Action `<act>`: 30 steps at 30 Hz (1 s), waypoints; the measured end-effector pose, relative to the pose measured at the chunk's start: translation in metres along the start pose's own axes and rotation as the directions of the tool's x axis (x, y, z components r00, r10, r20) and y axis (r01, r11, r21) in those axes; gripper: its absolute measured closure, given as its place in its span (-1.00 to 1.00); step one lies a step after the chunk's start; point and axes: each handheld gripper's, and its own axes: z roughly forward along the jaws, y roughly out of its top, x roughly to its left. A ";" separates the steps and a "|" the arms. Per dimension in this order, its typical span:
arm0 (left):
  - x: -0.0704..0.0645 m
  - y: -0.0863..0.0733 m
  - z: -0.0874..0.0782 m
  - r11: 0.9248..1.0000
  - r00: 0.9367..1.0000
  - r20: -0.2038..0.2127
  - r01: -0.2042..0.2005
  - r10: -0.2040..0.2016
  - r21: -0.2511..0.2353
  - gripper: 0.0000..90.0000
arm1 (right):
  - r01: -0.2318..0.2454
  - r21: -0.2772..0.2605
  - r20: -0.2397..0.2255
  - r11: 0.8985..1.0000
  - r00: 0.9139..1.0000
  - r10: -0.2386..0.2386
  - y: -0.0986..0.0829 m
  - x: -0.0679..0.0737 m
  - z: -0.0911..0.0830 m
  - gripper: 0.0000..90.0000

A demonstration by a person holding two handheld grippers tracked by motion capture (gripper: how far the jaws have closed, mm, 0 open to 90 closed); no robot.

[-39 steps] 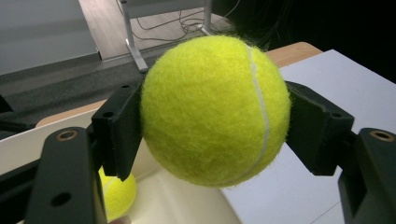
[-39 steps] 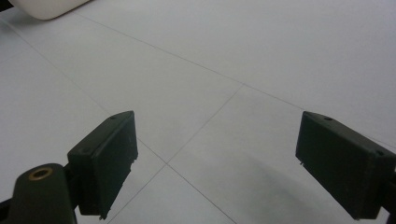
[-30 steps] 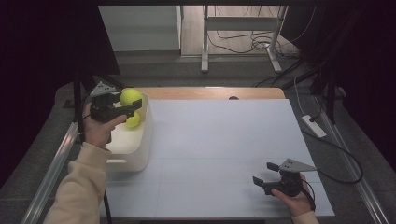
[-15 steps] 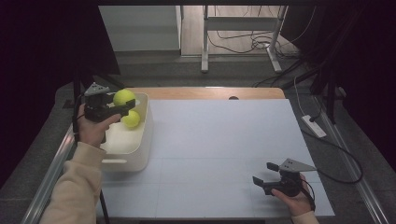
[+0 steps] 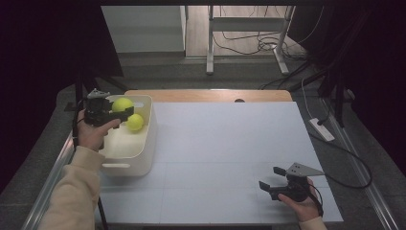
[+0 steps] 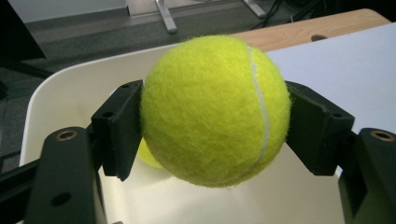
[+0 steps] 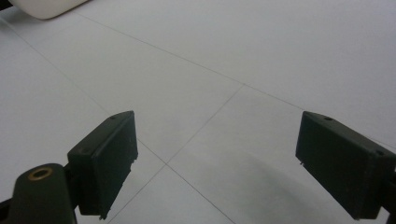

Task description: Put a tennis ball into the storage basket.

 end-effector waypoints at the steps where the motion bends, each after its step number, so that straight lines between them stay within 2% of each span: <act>1: 0.000 0.000 0.000 1.000 1.000 0.000 0.000 0.000 0.000 -0.40 | 0.000 0.000 0.000 1.000 1.000 0.000 0.000 0.000 0.000 -0.72; 10: 0.003 -0.005 0.006 0.997 0.999 -0.039 -0.018 0.021 0.080 -0.40 | 0.000 0.002 0.000 1.000 1.000 0.000 0.000 0.000 0.000 -0.72; 17: 0.003 -0.005 0.005 0.996 0.998 -0.058 -0.011 0.017 0.090 -0.40 | 0.000 0.002 -0.001 1.000 1.000 0.000 0.000 0.000 0.000 -0.72; 30: 0.004 -0.006 0.003 0.997 0.998 -0.064 -0.008 0.013 0.080 -0.42 | 0.000 0.002 -0.001 1.000 1.000 0.000 0.000 0.000 0.000 -0.72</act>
